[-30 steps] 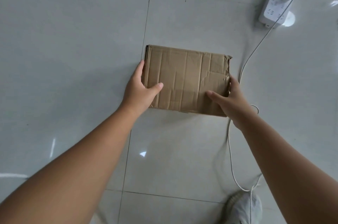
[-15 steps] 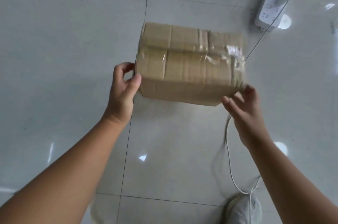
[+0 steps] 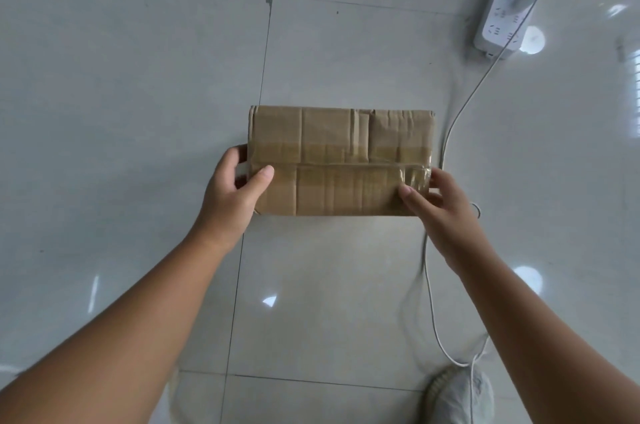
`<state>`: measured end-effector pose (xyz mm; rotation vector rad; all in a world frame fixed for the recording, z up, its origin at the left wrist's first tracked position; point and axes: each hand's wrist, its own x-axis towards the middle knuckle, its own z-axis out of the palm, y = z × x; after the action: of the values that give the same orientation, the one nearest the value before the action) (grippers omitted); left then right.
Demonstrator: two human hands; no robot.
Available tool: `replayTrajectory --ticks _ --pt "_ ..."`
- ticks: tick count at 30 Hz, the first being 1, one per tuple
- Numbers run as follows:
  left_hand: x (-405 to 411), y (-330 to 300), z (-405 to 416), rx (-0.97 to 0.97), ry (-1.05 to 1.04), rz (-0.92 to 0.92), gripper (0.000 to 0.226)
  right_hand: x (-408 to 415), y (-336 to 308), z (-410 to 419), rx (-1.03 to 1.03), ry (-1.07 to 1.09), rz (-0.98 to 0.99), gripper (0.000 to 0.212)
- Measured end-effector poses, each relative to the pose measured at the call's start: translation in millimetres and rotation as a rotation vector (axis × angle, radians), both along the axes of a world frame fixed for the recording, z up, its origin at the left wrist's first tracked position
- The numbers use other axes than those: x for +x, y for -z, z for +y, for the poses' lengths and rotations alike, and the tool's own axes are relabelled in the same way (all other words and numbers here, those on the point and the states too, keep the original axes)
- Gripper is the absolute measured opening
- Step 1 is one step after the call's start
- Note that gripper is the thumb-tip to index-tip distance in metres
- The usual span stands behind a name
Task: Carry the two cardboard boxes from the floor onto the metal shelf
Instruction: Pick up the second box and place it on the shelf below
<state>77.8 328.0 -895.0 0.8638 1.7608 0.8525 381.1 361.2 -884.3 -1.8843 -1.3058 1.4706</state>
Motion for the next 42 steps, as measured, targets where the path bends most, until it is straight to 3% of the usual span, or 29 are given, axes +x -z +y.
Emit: replayTrajectory --ticks 3,6,9,14,22,25,33,42 --pt "-9 4 -13 0.044 0.030 -0.055 0.039 14 8 -16 -0.009 -0.025 -0.021 0.038" --pt "-14 19 -35 -0.063 0.163 -0.124 0.062 20 26 -38 -0.124 -0.094 -0.102 0.052" --pt "-10 31 -50 -0.136 0.342 -0.020 0.074 18 41 -51 -0.207 -0.172 -0.161 0.063" --pt "-10 37 -44 -0.110 0.330 0.059 0.072 11 44 -47 -0.160 -0.197 -0.164 0.054" --pt "-16 33 -29 -0.116 0.193 -0.100 0.075 3 34 -22 -0.101 -0.039 0.111 0.069" --pt "-13 30 -18 -0.123 0.230 -0.091 0.079 0 36 -11 -0.073 -0.033 0.123 0.077" --pt "-17 36 -19 -0.227 0.416 -0.075 0.138 12 46 -7 -0.070 -0.232 0.069 0.115" --pt "-18 17 -22 -0.135 0.368 -0.045 0.128 7 31 -5 -0.019 -0.286 0.042 0.116"
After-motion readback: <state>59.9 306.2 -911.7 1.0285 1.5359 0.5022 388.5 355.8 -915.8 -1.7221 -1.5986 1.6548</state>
